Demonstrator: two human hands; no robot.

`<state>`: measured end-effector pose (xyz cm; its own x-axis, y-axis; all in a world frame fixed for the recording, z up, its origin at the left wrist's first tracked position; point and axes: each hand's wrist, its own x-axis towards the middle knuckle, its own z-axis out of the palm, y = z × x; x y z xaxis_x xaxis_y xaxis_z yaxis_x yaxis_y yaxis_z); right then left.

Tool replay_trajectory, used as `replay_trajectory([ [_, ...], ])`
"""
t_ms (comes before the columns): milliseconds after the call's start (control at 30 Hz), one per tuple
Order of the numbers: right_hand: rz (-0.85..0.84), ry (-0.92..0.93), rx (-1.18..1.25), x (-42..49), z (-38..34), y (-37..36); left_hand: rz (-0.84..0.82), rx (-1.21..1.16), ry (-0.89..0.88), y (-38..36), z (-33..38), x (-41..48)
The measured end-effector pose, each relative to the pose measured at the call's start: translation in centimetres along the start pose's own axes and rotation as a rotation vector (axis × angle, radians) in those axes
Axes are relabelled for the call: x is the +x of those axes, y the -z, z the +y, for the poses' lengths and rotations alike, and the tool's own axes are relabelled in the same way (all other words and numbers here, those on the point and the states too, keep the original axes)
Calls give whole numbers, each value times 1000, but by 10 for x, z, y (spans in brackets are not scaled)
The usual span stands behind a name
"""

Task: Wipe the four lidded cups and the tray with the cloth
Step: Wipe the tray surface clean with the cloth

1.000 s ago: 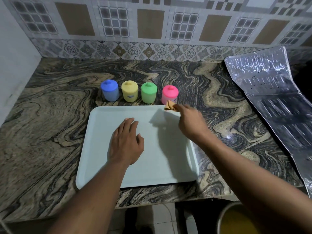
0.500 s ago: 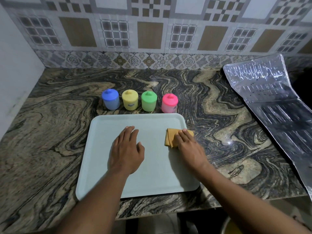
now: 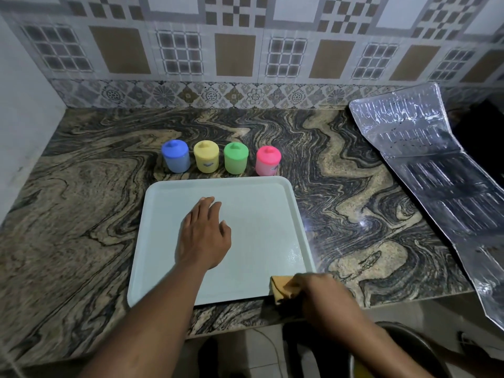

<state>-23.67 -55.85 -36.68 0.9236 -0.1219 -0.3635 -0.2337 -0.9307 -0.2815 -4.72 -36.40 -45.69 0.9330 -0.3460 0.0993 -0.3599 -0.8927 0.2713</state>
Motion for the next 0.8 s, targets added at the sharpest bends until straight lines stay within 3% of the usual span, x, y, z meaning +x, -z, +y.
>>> replay_trajectory([
  [167, -6, -332, 1237, 38, 1, 55, -125, -237, 58, 11, -5, 9],
  [233, -34, -397, 1492, 47, -7, 65, -208, -503, 159, 26, -9, 20],
  [300, -111, -460, 1656, 58, -19, 67, -159, -684, 230, 45, -22, 29],
  [367, -147, -509, 1730, 72, -32, 61, -18, -581, 241, 61, -46, 36],
  [467, -2, -553, 1596, 99, -52, 49, 30, -386, 417, 78, -95, 50],
  [567, 322, -508, 1232, 126, -71, 40, -179, -337, 546, 83, -140, 67],
  [633, 529, -524, 958, 141, -74, 38, -251, -435, 572, 84, -155, 74],
  [700, 613, -564, 674, 156, -75, 39, -287, -531, 573, 85, -160, 80],
  [800, 583, -611, 525, 183, -87, 35, -321, -587, 558, 87, -160, 84],
])
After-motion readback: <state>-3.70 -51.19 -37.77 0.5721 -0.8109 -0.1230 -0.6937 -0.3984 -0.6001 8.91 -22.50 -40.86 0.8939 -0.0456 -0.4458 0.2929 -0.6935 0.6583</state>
